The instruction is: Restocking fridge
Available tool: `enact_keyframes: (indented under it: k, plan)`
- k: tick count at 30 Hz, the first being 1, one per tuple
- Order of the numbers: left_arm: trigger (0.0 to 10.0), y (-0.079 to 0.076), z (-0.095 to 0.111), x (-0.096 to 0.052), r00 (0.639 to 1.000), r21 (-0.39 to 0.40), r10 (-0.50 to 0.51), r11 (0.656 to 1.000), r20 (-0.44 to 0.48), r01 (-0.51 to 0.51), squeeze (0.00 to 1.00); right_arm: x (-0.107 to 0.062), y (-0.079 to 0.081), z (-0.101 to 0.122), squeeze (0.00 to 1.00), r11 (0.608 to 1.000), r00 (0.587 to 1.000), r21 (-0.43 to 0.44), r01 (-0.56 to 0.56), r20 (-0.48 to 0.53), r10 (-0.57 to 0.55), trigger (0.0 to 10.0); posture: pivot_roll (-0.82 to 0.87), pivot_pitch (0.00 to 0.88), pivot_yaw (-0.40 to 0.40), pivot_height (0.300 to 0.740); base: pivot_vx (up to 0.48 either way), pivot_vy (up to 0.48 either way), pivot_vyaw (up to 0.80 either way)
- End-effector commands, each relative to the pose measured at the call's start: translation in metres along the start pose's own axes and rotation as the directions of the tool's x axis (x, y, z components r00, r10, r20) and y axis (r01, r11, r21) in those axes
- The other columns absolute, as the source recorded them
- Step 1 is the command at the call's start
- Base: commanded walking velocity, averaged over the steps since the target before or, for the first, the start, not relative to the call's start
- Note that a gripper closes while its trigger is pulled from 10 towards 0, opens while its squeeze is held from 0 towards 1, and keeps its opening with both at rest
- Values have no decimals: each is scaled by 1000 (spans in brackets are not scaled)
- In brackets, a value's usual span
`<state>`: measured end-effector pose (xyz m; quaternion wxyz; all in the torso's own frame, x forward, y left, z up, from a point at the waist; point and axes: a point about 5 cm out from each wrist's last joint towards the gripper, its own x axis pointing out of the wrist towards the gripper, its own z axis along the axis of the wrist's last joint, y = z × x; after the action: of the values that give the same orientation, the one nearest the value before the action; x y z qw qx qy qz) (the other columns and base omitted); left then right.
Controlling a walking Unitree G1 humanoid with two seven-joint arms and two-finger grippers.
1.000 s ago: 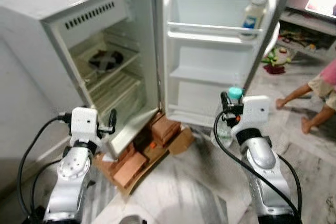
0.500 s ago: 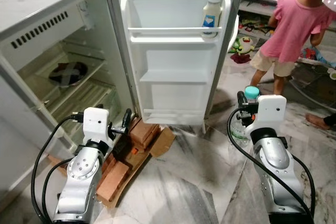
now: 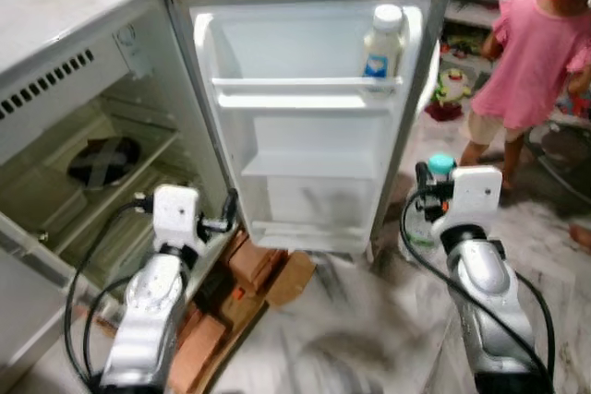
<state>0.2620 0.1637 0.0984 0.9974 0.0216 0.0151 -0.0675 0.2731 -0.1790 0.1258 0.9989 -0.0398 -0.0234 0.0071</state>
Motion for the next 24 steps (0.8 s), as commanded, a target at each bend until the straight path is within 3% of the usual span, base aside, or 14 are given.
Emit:
enact_keyframes:
  k: [1,19,24]
  plan:
    - [10000,7,-2,-2,999,2,32,999,-19,-32,0,1,10,8,0,999,999,21,-38,35,38,10000,14,16,18,740,0,247,0]
    - [10000,4,-2,1,999,3,46,999,-16,-45,0,-2,17,-1,0,995,996,47,-93,-10,93,10000,14,17,17,740,0,14,0]
    - [10000,2,-1,2,999,9,47,999,-12,-47,0,-3,18,-2,0,994,995,47,-95,-13,95,10000,12,17,19,708,0,0,0]
